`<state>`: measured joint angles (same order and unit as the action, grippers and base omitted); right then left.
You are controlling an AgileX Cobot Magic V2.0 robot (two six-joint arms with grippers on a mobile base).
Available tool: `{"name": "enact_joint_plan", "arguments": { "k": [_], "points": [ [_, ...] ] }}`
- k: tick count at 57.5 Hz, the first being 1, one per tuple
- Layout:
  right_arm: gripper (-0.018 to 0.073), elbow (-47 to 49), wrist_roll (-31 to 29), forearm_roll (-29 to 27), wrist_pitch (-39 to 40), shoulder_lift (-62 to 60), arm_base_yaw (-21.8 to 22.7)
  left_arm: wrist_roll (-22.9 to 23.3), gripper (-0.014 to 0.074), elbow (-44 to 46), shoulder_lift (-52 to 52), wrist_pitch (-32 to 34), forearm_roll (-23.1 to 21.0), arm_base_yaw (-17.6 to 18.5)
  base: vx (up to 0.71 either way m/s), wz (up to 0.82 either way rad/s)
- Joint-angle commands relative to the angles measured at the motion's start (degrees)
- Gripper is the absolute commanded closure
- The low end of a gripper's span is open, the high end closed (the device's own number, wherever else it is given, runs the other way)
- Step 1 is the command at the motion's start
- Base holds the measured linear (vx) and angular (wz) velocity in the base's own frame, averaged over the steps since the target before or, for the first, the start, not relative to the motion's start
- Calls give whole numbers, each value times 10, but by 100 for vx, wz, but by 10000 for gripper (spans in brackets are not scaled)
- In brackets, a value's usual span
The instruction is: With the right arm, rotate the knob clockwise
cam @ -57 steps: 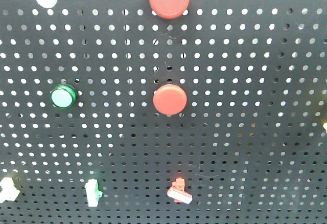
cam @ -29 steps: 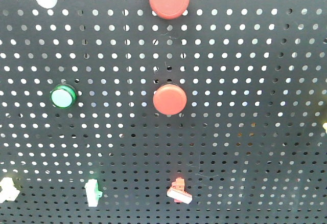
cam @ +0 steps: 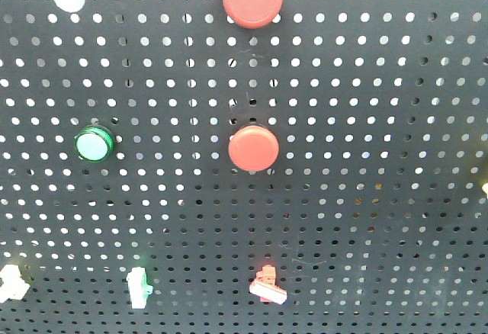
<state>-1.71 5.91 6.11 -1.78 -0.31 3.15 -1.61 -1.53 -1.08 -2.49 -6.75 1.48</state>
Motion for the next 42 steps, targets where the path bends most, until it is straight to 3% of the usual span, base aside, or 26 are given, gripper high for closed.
{"name": "enact_joint_plan", "arguments": {
  "k": [1,42],
  "points": [
    [568,-4,-6,8,39,-9,4,6,603,-7,0,47,-4,-1,0,0],
    [568,-4,-6,8,37,-10,4,6,603,-7,0,47,-4,-1,0,0]
  ]
}}
